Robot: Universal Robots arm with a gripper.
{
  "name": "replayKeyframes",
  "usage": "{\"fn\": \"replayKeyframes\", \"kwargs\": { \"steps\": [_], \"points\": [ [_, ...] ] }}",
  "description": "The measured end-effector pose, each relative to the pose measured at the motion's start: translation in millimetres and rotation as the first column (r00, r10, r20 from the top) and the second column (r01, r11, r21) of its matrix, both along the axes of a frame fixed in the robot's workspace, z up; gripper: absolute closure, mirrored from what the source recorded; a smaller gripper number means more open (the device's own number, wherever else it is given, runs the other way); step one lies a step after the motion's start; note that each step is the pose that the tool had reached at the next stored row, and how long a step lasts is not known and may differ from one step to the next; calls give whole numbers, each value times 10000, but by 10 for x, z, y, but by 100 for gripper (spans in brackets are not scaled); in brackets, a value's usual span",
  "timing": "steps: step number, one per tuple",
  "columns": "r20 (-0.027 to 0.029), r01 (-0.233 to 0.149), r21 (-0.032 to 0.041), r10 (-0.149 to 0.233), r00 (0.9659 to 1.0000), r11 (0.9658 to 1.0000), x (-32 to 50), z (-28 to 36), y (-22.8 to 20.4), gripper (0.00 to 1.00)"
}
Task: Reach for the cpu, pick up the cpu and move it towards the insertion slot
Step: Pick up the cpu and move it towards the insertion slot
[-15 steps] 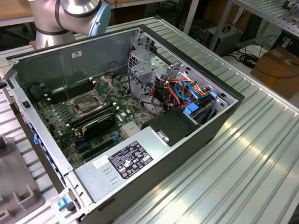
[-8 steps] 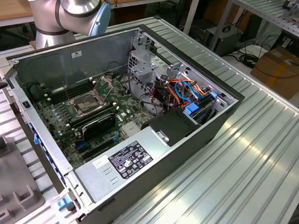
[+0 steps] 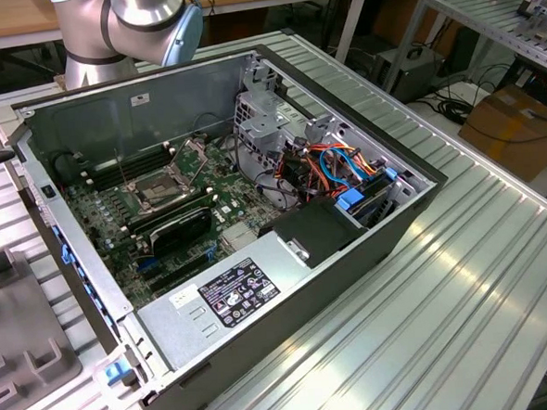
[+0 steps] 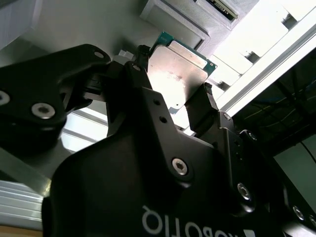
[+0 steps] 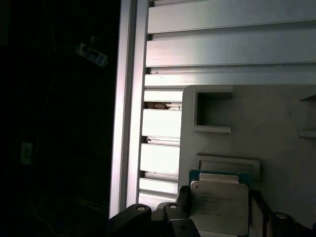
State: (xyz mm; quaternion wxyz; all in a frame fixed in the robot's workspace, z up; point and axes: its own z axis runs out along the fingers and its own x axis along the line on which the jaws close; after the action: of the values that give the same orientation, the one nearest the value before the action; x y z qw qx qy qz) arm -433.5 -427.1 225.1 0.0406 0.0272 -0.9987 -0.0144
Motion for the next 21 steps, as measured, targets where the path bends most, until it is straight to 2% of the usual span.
{"fn": "replayKeyframes", "kwargs": {
  "steps": [5, 13, 17, 21],
  "points": [
    [-117, 0, 0, 0, 9999, 10000, 7, 14, 0, 45],
    [-214, 0, 1, 0, 9998, 10000, 10, 29, 0, 45],
    [-295, 0, 2, 0, 9996, 10000, 13, 57, 0, 45],
    [-337, 0, 1, 0, 9994, 10000, 13, 78, 0, 45]
  ]
}}
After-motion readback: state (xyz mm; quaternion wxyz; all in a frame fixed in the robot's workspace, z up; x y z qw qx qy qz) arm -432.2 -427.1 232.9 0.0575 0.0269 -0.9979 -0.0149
